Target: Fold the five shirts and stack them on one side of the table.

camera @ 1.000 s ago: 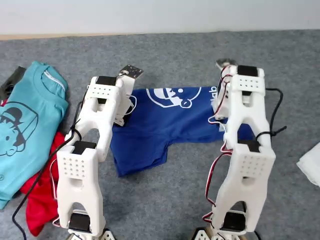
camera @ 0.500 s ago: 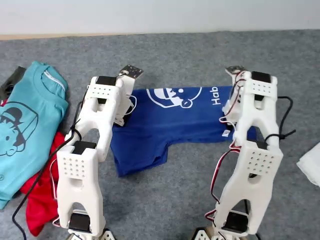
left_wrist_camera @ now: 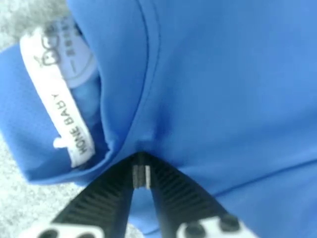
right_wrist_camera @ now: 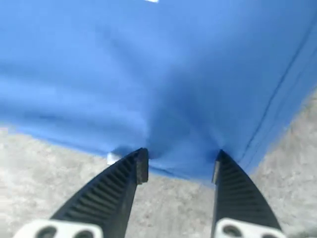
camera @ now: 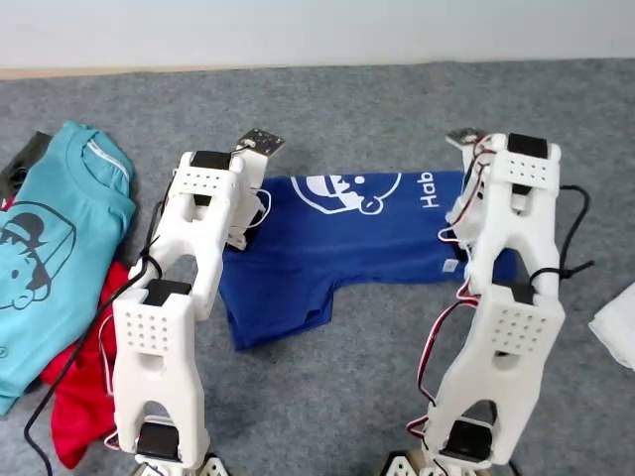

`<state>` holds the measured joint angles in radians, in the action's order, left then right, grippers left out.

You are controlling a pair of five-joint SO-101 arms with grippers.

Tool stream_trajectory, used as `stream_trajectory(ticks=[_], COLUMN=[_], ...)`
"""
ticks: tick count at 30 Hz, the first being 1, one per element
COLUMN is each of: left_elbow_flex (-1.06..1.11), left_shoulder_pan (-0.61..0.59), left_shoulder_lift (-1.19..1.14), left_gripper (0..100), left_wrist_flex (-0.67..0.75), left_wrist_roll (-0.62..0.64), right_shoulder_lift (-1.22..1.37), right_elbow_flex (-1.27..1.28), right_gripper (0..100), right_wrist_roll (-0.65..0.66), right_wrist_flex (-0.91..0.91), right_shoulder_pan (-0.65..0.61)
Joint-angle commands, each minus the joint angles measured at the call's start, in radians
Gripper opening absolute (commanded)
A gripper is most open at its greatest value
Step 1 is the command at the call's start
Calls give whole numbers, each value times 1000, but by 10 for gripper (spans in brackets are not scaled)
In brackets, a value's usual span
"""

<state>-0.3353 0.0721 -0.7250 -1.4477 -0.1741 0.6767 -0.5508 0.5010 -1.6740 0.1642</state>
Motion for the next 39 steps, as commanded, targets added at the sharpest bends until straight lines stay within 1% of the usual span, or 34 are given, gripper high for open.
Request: stream_trajectory(ticks=[1,5,9,11,13,16,20,24,26,30,34,39], left_elbow_flex=[-61,-191,-374,-443,-478,-481,-446,-341,-262,-111,-28,41], left_shoulder_pan=[14,14,14,14,12,18,34,-8,-51,-170,-374,-634], left_shoulder_lift=[11,11,11,11,20,89,252,423,519,706,835,882], left_gripper=[13,34,41,55,63,62,58,40,12,3,4,5], left_wrist_flex=[-60,-169,-276,-307,-307,-307,-307,-307,-307,-305,-304,-304], left_wrist_roll=[0,0,-21,-23,-23,-20,6,46,46,46,44,38], right_shoulder_lift=[-128,-191,-237,-251,-260,-291,-361,-443,-498,-650,-802,-920], right_elbow_flex=[-69,-69,-69,-69,-68,-68,-64,-34,31,241,425,523], right_gripper=[225,225,225,225,224,224,223,222,211,180,199,222], right_wrist_roll=[9,11,11,11,9,9,11,11,41,192,299,358], right_wrist_flex=[-38,-64,-94,-110,-117,-117,-117,-122,-122,-122,-114,-113], right_shoulder_pan=[-31,-42,-44,-44,-44,-38,-45,-65,-88,-185,-314,-515])
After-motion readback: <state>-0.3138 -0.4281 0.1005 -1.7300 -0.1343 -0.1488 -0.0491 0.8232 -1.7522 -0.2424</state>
